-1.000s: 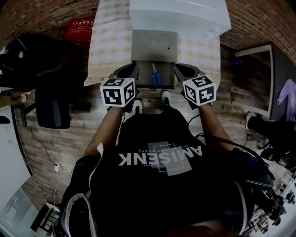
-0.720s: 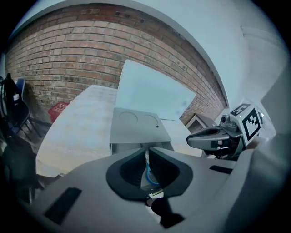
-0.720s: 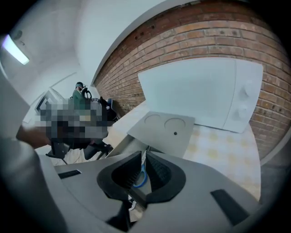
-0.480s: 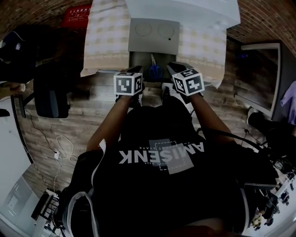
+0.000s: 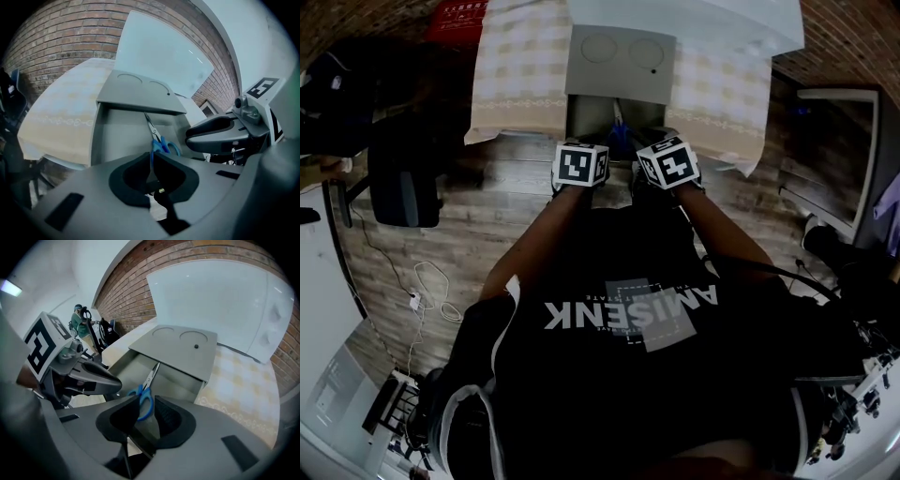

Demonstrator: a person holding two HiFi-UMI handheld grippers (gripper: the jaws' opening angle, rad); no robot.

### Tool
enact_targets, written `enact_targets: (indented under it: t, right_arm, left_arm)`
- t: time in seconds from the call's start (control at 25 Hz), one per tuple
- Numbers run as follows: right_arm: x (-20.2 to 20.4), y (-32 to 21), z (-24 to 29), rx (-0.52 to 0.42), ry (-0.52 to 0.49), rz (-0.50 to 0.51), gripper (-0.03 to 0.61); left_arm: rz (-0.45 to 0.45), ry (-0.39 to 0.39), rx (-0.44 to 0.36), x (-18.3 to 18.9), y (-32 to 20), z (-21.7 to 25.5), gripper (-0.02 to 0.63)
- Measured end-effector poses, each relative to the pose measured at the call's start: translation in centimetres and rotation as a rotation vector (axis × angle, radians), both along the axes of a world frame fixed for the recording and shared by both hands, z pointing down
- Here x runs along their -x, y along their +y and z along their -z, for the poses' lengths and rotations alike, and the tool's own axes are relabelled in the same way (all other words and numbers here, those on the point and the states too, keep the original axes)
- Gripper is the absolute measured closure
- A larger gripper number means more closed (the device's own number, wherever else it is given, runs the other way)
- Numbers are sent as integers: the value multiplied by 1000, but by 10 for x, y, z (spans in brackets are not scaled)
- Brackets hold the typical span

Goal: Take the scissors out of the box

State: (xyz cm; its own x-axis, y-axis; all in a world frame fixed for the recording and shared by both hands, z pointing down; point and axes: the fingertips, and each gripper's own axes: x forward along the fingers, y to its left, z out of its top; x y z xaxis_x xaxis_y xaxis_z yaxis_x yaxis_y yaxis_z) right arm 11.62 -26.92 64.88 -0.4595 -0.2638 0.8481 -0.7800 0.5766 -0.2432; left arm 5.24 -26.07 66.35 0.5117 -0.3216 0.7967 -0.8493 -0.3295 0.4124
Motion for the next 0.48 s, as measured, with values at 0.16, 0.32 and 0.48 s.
enact_targets:
  t: [0.16, 0.32, 0.48]
  right_arm:
    - [1, -1, -13, 11, 41, 13, 459]
    - [1, 0, -26, 28, 78, 39, 459]
    - [1, -1, -35, 42, 93, 38, 459]
  left_arm:
    - [7, -39, 16, 4, 3, -9, 591]
    - [-16, -84, 21, 5, 3, -10, 538]
    - [-11, -122, 46, 7, 1, -15, 500]
